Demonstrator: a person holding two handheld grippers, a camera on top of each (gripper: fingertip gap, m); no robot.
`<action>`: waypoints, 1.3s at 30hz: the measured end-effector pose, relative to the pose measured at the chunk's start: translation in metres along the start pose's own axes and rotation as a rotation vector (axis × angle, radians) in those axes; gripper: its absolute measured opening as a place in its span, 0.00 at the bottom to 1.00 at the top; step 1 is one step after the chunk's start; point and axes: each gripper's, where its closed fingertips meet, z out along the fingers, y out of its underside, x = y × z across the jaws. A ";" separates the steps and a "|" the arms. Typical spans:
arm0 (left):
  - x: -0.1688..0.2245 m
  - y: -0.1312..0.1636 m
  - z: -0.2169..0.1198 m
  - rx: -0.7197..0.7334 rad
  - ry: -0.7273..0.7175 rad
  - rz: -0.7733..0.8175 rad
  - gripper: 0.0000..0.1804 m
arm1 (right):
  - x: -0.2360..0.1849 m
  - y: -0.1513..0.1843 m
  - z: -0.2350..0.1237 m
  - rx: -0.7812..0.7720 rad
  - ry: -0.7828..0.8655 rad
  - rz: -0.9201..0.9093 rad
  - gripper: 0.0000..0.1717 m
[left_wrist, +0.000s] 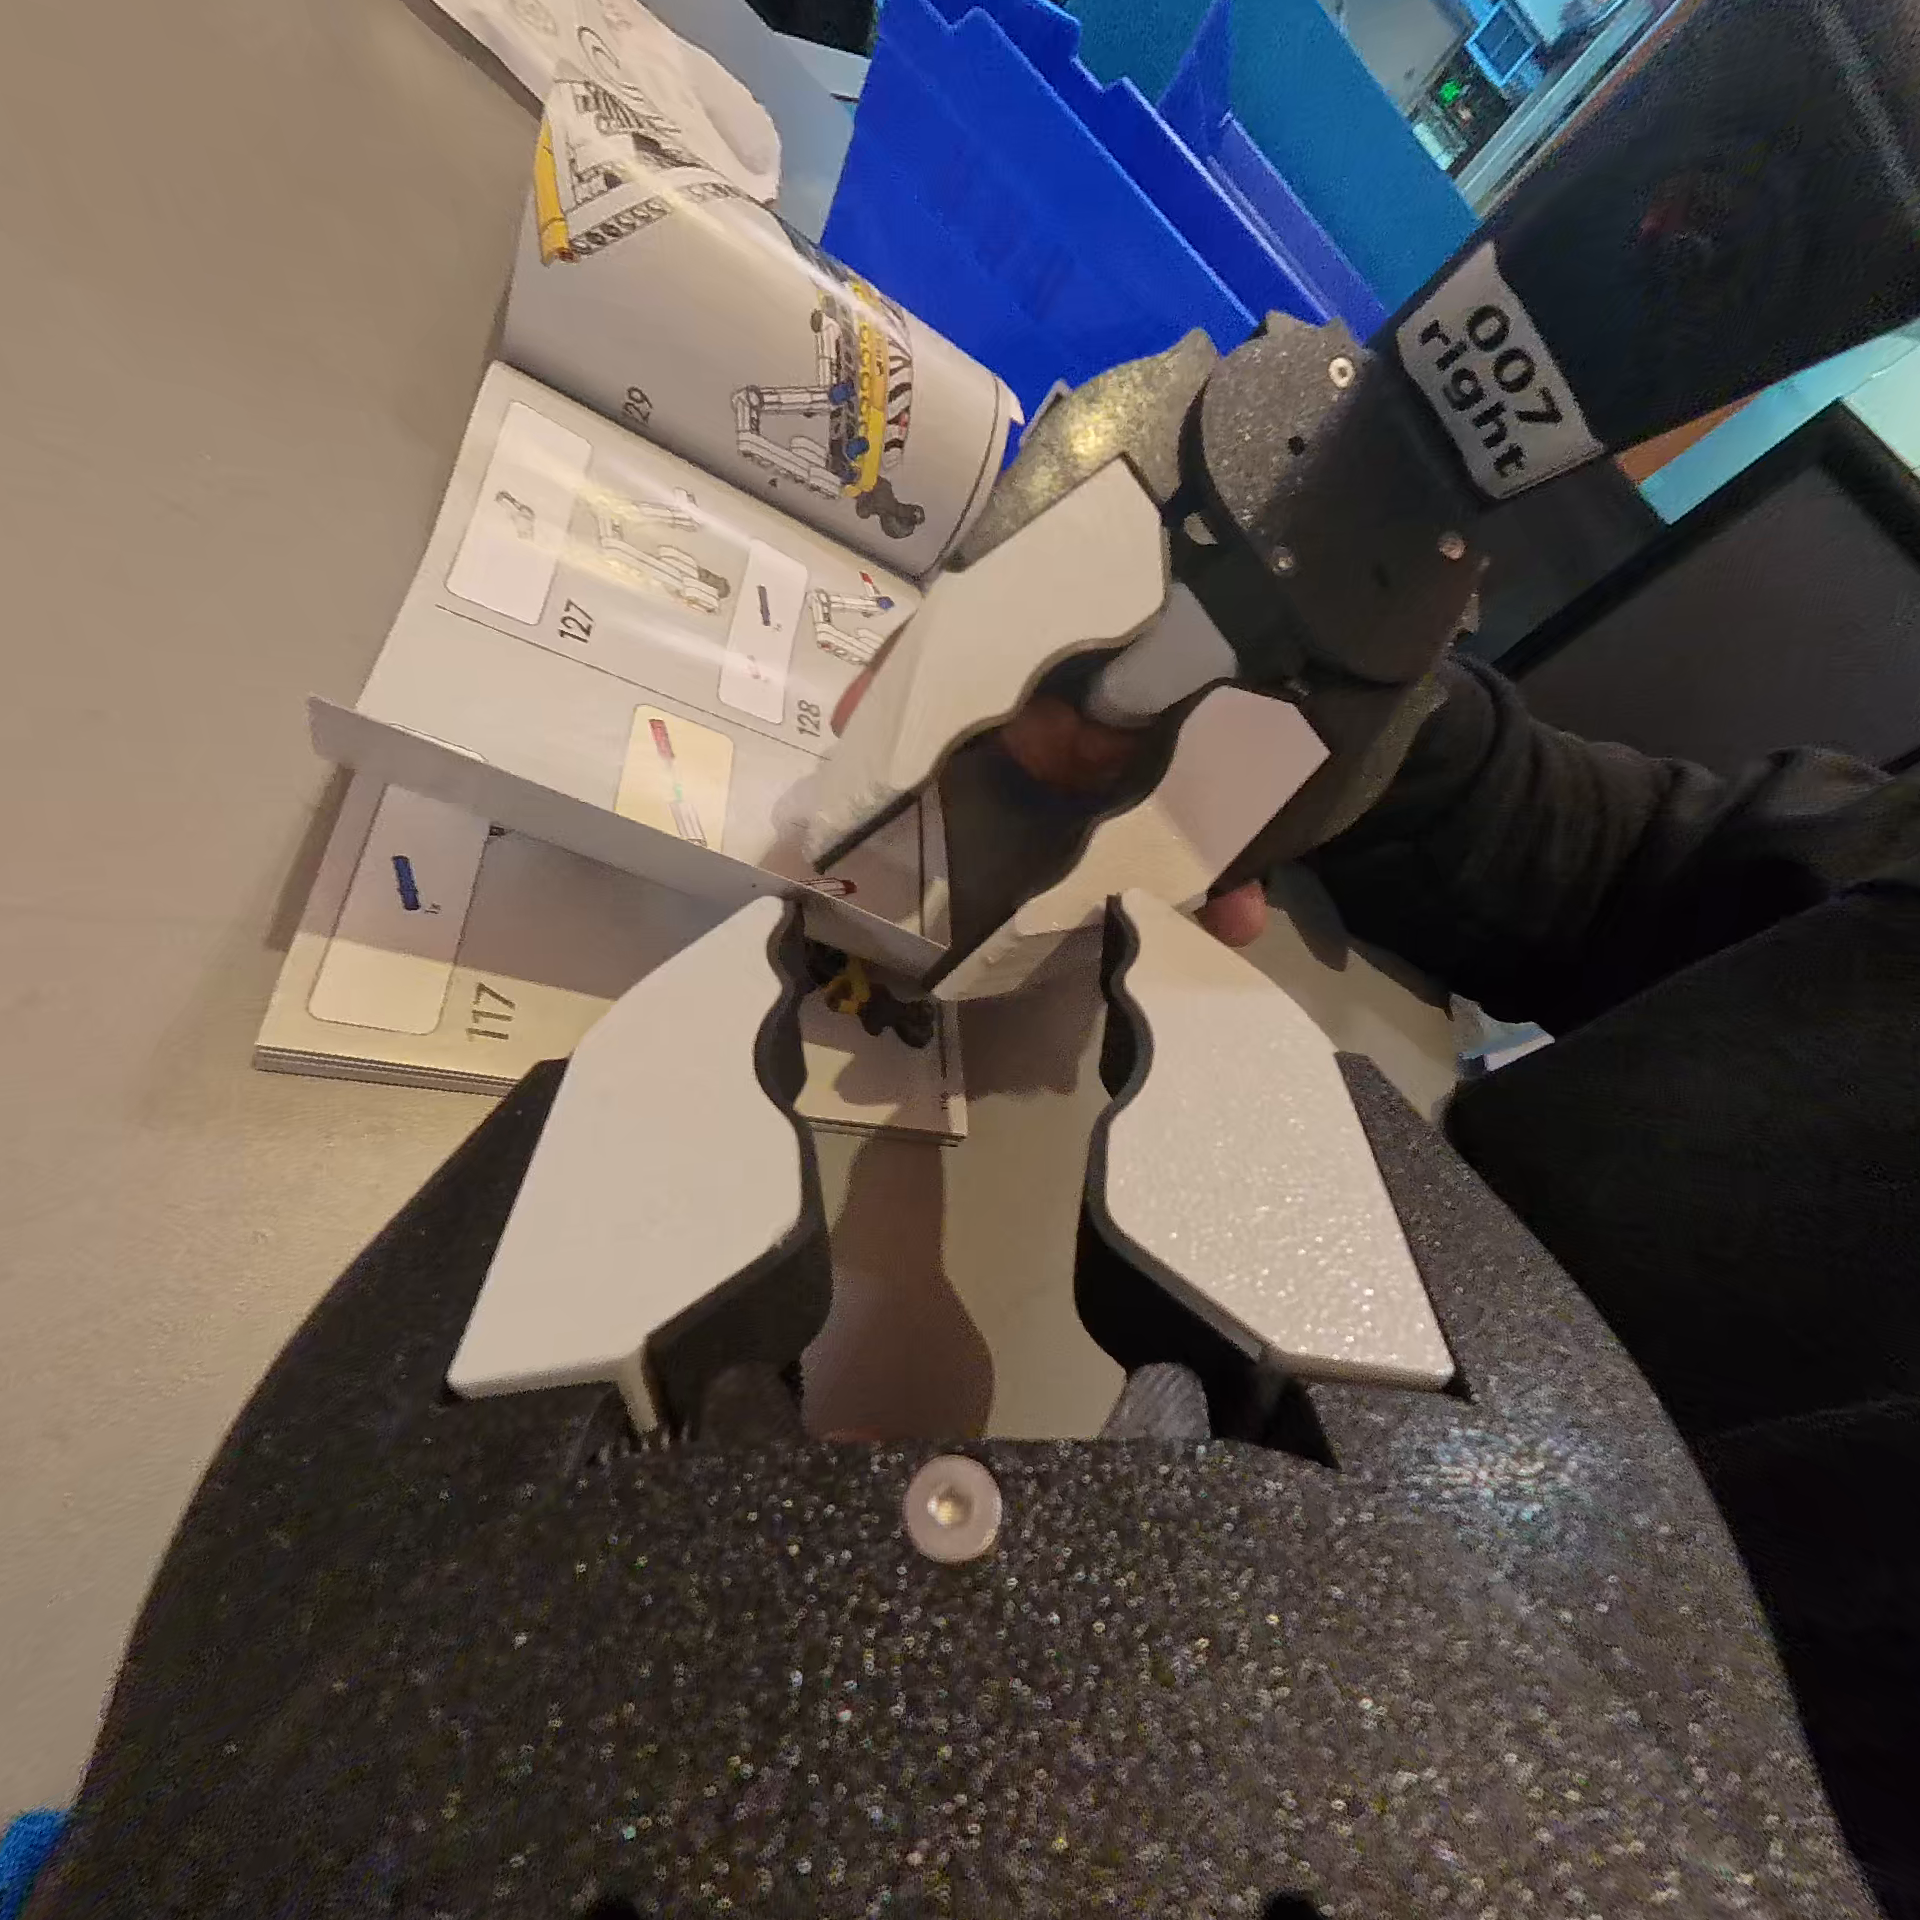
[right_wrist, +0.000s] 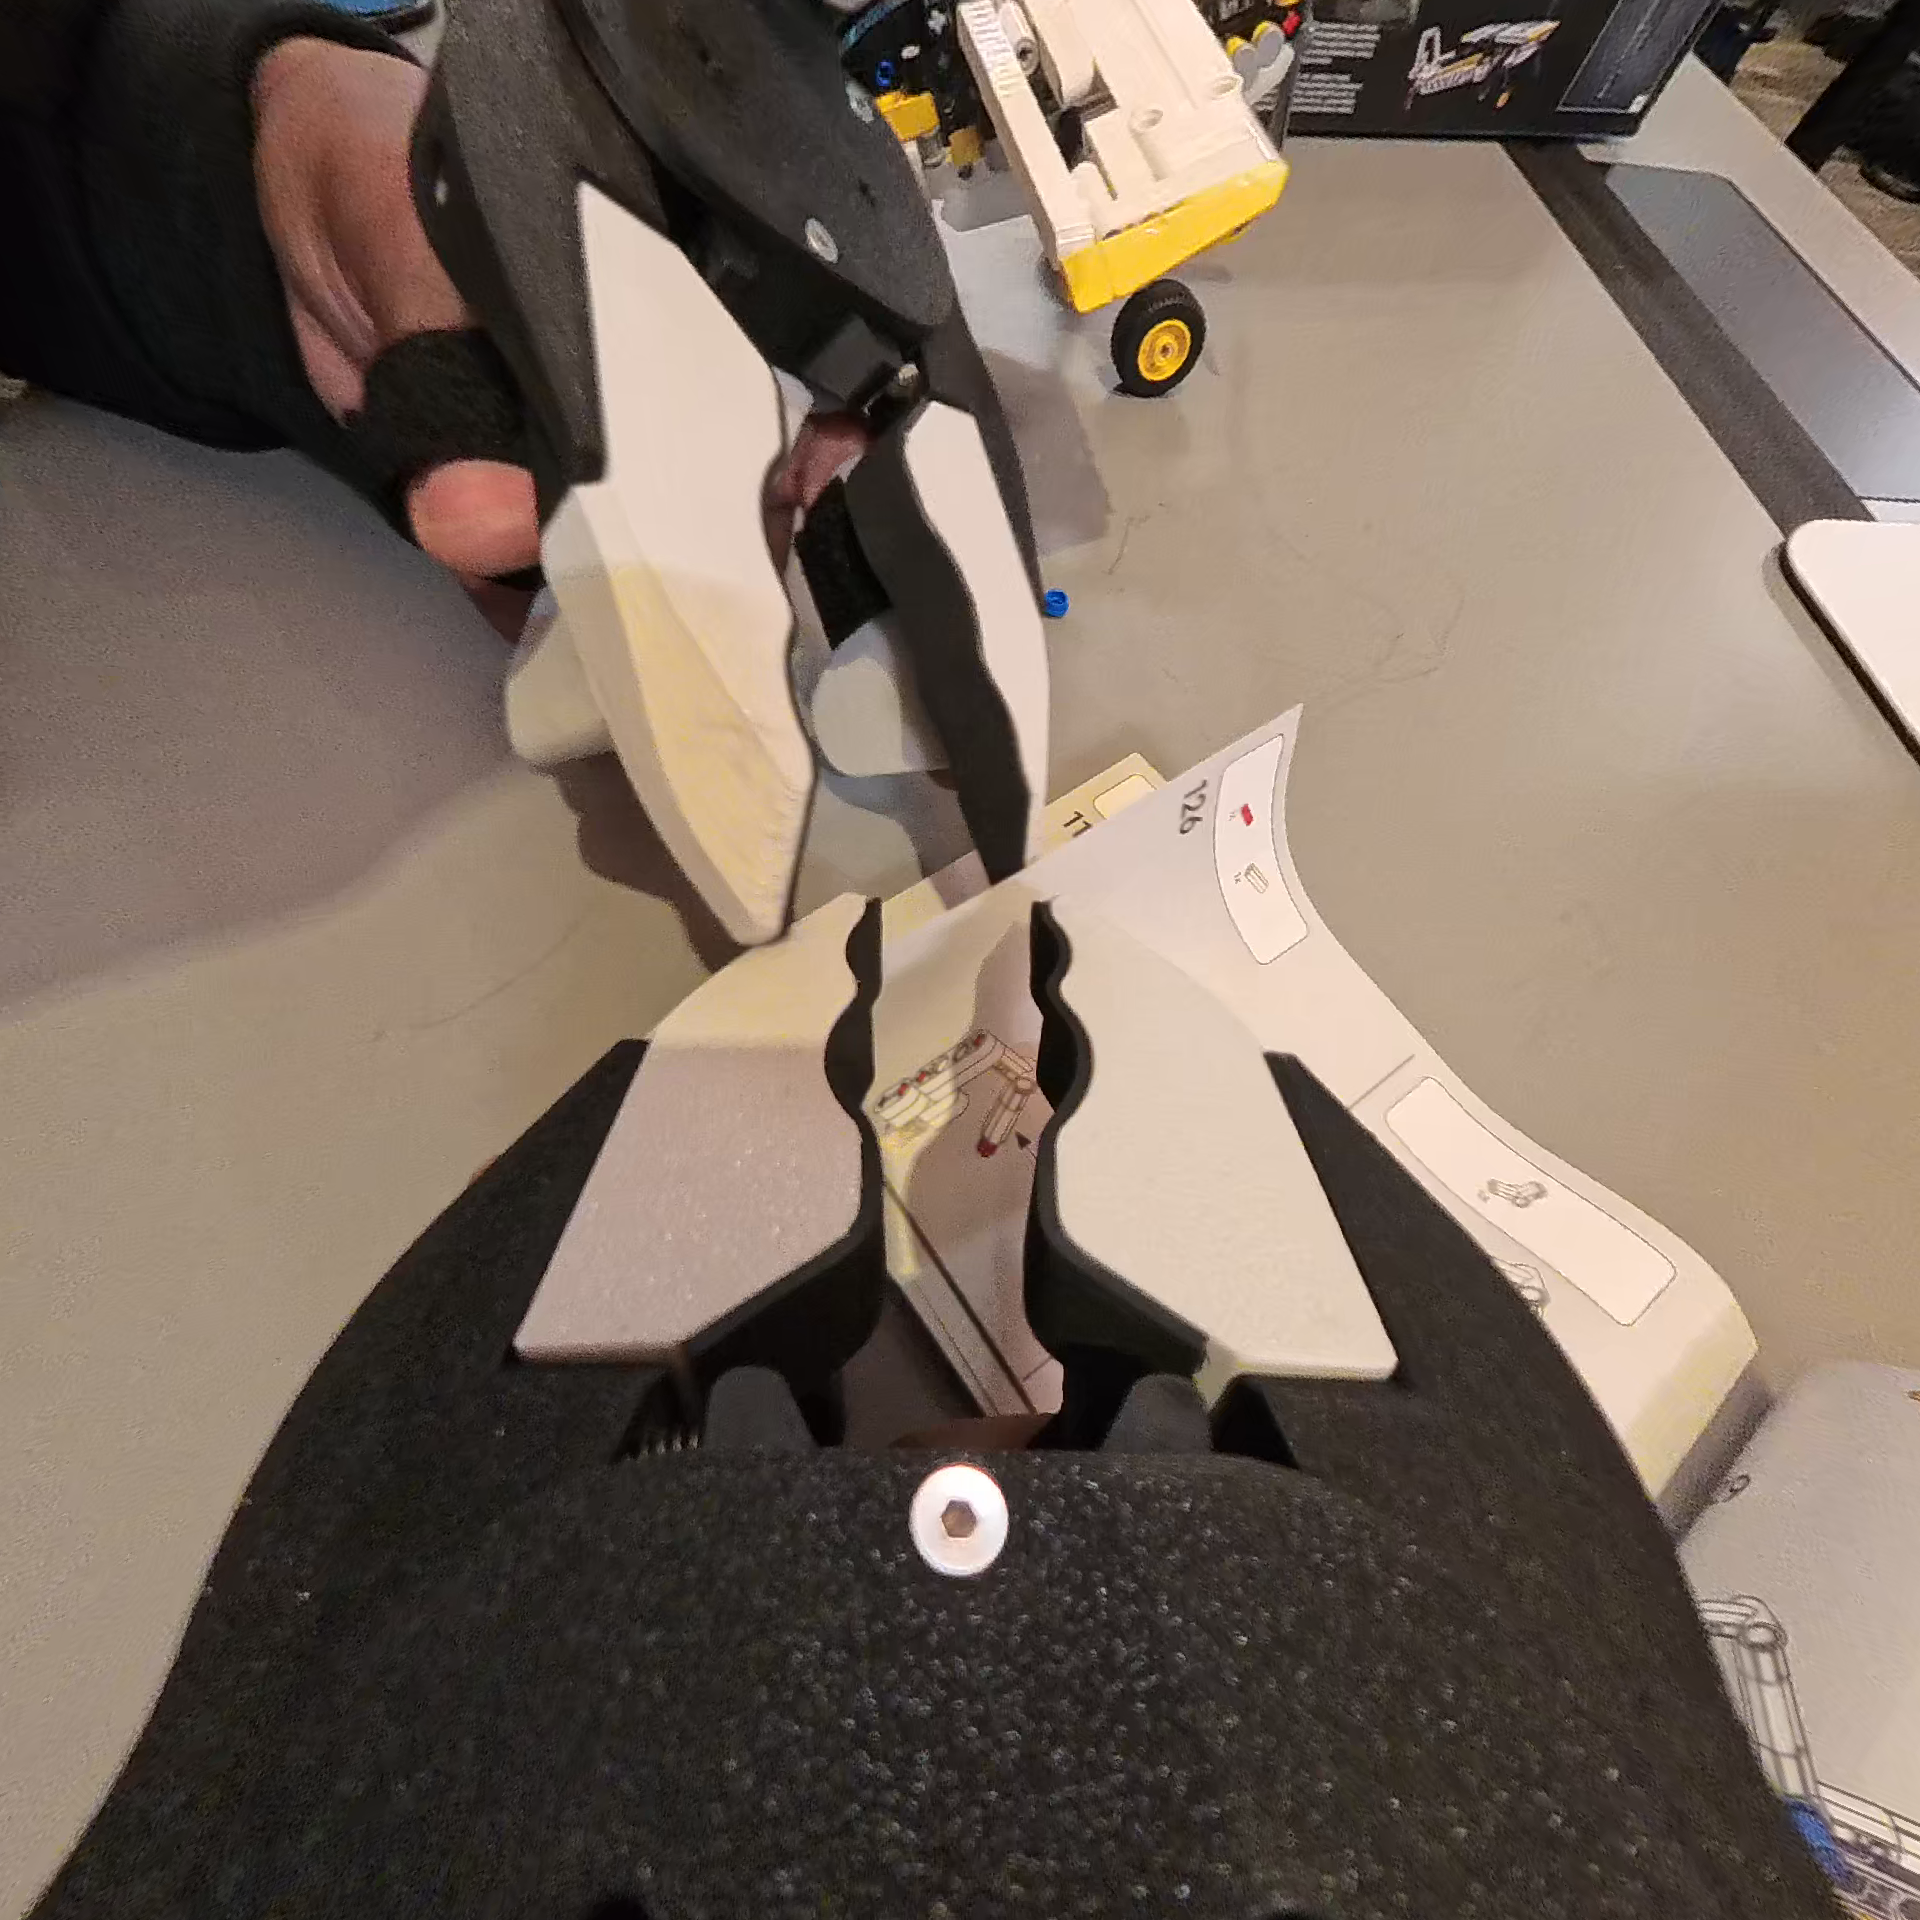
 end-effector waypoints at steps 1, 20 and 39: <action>-0.001 0.000 0.000 0.000 -0.014 0.010 0.31 | -0.001 0.000 0.000 -0.005 -0.002 -0.006 0.15; -0.023 -0.007 -0.002 0.035 -0.163 0.033 0.31 | 0.013 -0.029 -0.029 0.006 -0.056 -0.054 0.24; -0.039 -0.008 -0.010 0.031 -0.229 -0.023 0.31 | 0.082 -0.031 0.010 -0.154 -0.114 -0.091 0.29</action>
